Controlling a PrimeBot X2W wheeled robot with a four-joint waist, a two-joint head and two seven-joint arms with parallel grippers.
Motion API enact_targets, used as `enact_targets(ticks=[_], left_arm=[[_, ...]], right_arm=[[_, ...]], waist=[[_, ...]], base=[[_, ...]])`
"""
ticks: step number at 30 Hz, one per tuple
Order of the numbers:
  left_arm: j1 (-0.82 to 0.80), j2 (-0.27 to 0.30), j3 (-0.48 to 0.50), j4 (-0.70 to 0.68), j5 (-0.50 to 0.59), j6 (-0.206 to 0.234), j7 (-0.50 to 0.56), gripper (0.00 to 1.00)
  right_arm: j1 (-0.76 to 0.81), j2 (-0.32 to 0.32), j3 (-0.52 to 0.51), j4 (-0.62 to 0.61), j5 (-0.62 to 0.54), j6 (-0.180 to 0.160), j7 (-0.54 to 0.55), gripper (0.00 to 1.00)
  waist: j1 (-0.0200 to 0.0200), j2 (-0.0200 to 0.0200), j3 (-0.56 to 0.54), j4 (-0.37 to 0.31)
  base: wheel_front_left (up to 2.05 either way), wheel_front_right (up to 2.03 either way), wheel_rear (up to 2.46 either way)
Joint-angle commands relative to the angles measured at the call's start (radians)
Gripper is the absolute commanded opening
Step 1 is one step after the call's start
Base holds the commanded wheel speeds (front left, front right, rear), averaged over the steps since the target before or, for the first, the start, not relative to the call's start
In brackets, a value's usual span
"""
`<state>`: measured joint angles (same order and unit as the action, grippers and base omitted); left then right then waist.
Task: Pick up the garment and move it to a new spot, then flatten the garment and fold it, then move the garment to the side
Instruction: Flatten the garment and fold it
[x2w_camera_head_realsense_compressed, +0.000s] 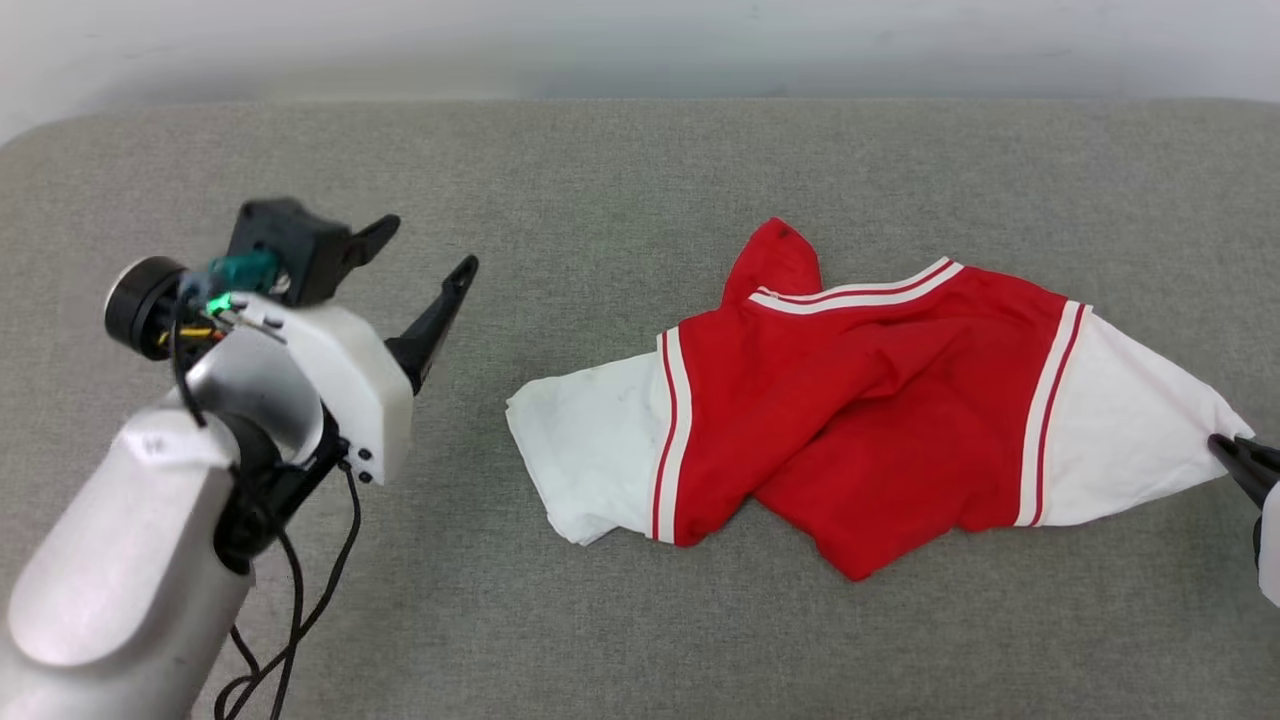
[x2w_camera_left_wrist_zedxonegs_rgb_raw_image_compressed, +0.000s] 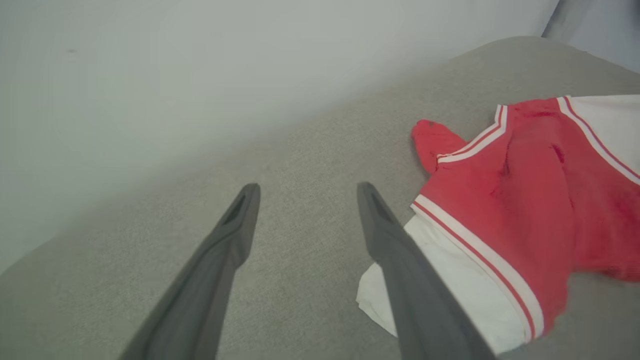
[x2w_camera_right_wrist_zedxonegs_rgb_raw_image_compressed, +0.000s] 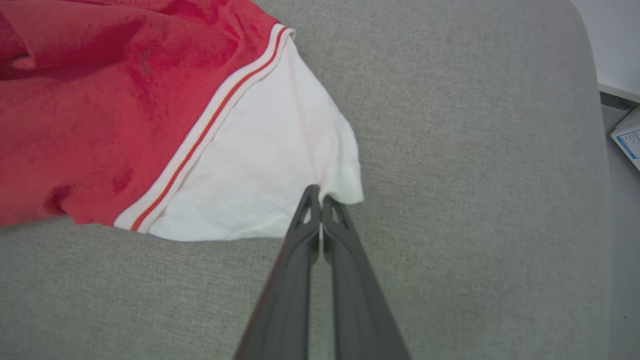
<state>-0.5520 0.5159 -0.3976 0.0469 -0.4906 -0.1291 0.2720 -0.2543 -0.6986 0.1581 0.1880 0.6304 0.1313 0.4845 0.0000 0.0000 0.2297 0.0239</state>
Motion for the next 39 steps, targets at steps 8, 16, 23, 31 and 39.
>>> enact_targets(ticks=[8,16,23,31,39], left_arm=[[-0.167,0.112,-0.221,0.000,-0.236,0.000,0.396,1.00],[-0.269,0.150,-0.415,0.078,-0.285,0.000,0.504,1.00],[-0.319,0.165,-0.509,0.163,-0.314,0.000,0.488,1.00],[-0.315,0.175,-0.663,0.249,-0.389,0.000,0.522,1.00],[-0.343,0.187,-0.715,0.276,-0.444,0.000,0.385,0.00]], right_arm=[[-0.003,0.039,-0.014,-0.031,-0.030,-0.001,0.025,0.00],[-0.053,0.054,0.009,-0.044,-0.035,-0.001,0.020,0.00],[-0.086,0.067,0.029,-0.044,-0.038,-0.001,0.011,0.00],[-0.117,0.073,0.051,-0.024,-0.037,-0.001,-0.009,0.00],[-0.141,0.055,0.072,-0.001,-0.044,-0.001,-0.045,0.00]], waist=[[0.0000,0.0000,0.027,-0.028],[0.0000,0.0000,0.092,-0.073],[0.0000,0.0000,0.145,-0.106],[0.0000,0.0000,0.179,-0.124],[0.0000,0.0000,0.117,-0.108]], base=[[0.00,0.00,0.00],[0.00,0.00,0.00],[0.00,0.00,0.00],[0.00,0.00,0.00],[0.00,0.00,0.00]])
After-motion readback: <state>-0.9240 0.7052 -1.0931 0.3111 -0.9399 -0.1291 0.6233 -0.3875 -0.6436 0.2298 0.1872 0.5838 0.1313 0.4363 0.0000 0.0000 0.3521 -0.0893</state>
